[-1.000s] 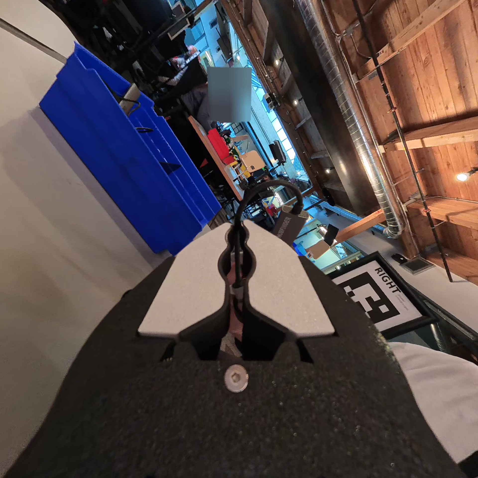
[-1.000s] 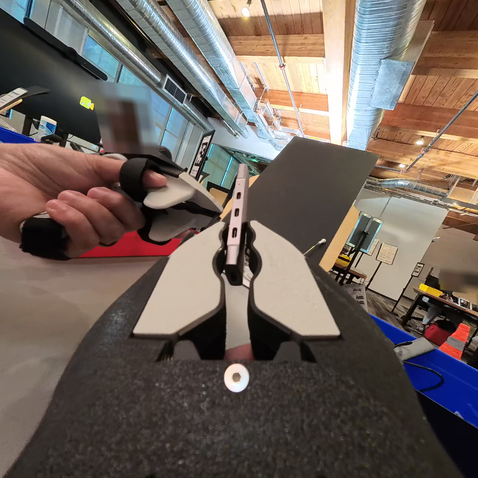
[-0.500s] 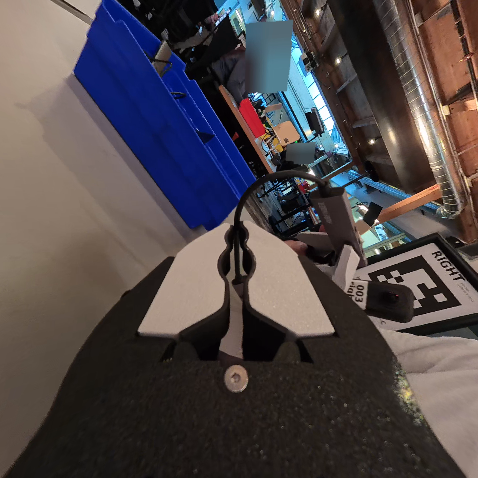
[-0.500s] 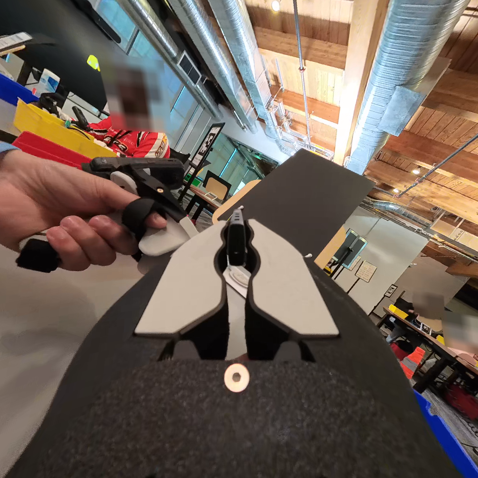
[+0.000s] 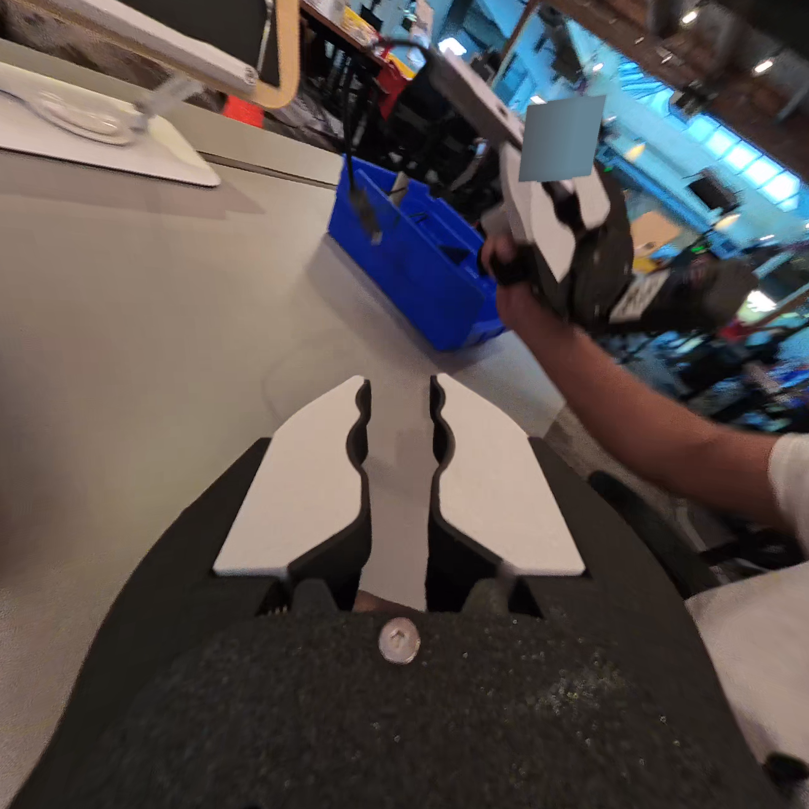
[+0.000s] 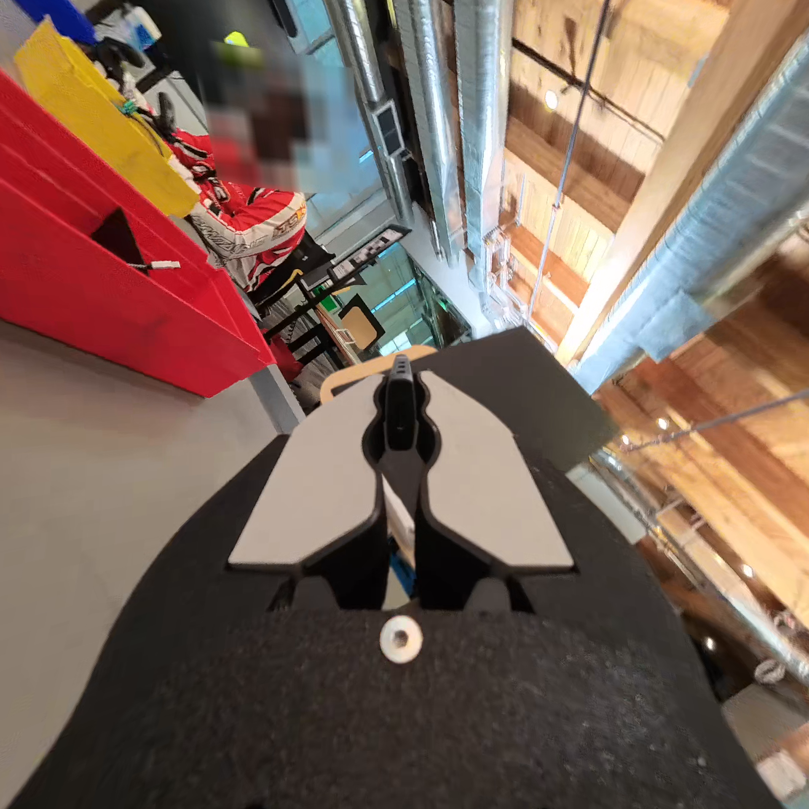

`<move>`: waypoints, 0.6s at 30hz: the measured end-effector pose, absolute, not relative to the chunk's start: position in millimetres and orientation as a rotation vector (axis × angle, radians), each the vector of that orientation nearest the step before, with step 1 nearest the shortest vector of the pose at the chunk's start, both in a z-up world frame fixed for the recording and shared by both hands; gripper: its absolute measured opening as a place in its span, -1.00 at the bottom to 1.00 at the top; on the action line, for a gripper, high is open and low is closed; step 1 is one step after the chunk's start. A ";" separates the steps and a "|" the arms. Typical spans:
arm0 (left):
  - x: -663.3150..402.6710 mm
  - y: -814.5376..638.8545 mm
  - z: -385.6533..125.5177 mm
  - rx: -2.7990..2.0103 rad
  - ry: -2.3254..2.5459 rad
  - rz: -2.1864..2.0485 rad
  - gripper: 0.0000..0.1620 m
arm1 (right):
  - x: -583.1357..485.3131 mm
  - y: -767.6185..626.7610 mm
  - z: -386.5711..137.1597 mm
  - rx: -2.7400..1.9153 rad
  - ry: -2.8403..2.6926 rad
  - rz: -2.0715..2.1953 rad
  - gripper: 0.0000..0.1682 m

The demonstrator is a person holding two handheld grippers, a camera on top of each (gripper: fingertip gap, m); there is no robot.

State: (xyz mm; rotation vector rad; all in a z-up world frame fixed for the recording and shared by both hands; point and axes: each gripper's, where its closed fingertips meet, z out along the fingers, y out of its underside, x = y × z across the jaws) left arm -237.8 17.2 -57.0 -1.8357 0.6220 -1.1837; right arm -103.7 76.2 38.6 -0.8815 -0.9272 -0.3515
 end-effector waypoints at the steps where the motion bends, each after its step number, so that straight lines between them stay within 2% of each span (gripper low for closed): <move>1: -251.0 6.2 -63.1 -1.835 0.625 -1.105 -0.69 | -114.6 82.6 35.5 -0.857 -0.968 -0.355 -0.89; 10: -313.2 -24.8 -119.1 -1.858 0.738 -0.579 -0.70 | -146.4 126.3 -82.7 -0.955 -1.061 -0.201 -0.89; 14: -321.7 -12.3 -135.3 -1.916 0.758 -0.516 -0.70 | -147.7 124.5 -86.9 -0.990 -1.085 -0.150 -0.89; 18: -321.0 -2.2 -131.5 -1.932 0.706 -0.627 -0.70 | -153.1 125.8 -95.4 -0.982 -1.138 -0.186 -0.89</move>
